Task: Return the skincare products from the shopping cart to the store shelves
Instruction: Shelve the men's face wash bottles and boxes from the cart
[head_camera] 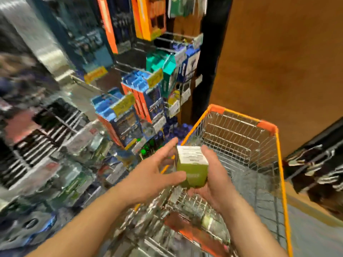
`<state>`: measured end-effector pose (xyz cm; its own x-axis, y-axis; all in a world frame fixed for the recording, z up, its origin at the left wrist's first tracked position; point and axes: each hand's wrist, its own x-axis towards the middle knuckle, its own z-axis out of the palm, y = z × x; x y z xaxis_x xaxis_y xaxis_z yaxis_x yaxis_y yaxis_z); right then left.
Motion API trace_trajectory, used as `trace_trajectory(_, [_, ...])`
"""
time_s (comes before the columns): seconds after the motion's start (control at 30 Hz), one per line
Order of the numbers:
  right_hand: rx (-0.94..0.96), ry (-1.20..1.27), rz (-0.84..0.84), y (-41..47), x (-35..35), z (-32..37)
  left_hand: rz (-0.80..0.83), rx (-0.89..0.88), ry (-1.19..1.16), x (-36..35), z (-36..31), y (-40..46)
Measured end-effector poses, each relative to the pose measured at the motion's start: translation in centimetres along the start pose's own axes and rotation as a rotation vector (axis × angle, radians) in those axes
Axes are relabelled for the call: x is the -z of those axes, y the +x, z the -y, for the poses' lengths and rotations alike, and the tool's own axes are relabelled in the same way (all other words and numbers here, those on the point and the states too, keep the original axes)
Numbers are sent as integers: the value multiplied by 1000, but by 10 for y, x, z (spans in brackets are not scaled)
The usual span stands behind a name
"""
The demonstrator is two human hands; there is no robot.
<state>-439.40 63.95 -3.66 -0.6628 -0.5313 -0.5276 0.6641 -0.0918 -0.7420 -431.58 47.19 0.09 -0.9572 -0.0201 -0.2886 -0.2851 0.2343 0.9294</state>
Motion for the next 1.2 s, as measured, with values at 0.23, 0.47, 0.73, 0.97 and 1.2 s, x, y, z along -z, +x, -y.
trace_trajectory(0.23, [37,-155,292,-30,-96,19,-165,-106,37,78,-20,-69])
trace_trajectory(0.47, [123,-399,414,-35,-188,26,-421,-164,-147,144,-35,-140])
trace_trajectory(0.73, [653,-663,632,-43,-269,31,-621,-199,-498,200,-60,-218])
trace_trajectory(0.97, [1027,-855,731,-48,-331,33,-713,-191,-507,223,-64,-284])
trace_trajectory(1.2, [989,-810,865,-62,-389,6,-857,-201,-524,233,-61,-341])
